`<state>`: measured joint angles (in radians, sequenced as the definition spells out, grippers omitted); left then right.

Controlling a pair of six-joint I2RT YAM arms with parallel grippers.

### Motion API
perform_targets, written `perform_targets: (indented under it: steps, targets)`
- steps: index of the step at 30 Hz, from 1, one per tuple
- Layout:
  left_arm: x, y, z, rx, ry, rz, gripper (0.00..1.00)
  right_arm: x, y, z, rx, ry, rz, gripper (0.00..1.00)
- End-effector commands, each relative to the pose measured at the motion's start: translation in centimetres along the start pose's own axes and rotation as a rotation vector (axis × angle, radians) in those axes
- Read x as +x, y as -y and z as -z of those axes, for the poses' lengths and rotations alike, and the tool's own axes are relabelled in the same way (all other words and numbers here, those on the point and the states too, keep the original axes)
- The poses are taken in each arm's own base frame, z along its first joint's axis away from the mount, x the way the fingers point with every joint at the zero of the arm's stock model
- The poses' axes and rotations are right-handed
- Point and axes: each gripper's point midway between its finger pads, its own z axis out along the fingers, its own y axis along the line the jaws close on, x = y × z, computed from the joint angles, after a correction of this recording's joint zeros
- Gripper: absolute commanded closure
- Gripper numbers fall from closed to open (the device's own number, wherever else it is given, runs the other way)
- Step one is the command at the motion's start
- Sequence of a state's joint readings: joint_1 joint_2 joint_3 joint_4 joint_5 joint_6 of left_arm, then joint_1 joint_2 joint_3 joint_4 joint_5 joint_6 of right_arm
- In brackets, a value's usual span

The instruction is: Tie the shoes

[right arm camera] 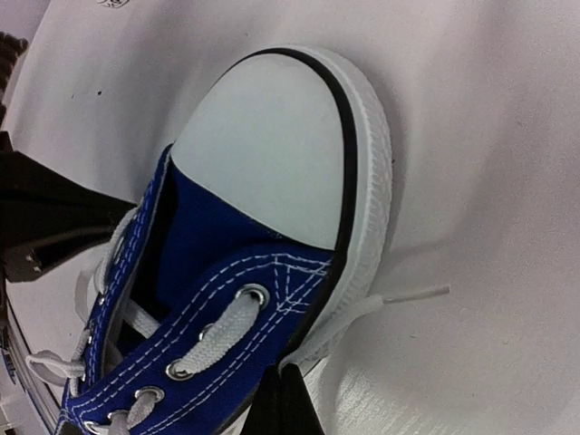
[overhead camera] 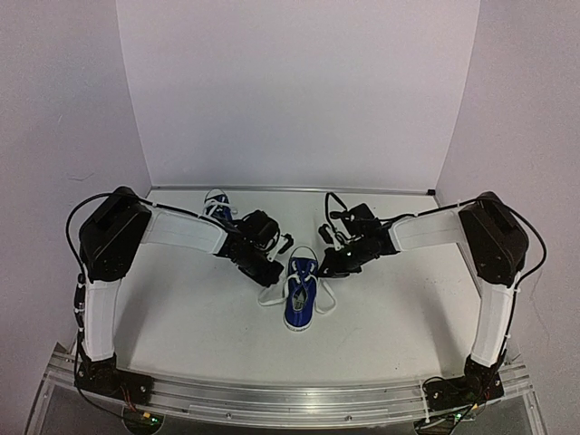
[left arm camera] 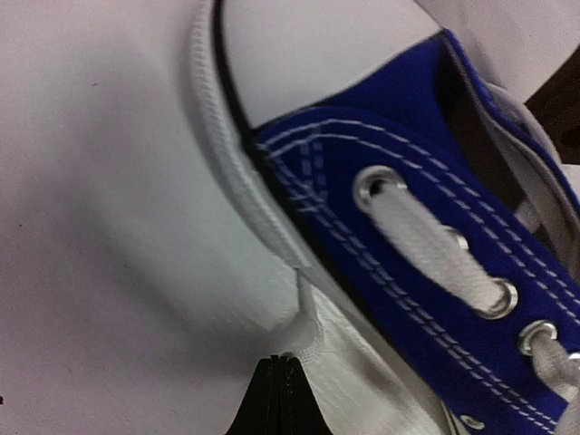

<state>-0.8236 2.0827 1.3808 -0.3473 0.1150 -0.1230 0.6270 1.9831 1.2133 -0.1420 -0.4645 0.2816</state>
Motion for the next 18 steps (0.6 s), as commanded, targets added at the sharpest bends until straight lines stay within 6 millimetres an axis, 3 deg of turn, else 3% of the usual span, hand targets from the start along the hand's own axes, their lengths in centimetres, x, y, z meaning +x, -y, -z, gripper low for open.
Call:
perform_targets:
  steps: [1,11,18]
  targets:
    - [-1.7,3.3,1.4,0.093,0.069,-0.056,1.0,1.2,-1.9,0.1,-0.039,-0.002,0.007,1.0]
    - [1.1,6.9,2.3,0.177,0.033,-0.097,1.0,4.3,-4.6,1.6,-0.069,-0.008,-0.007,1.0]
    - [1.7,8.3,3.0,0.204,0.041,-0.093,1.0,6.6,-6.6,0.9,-0.088,-0.044,-0.007,1.0]
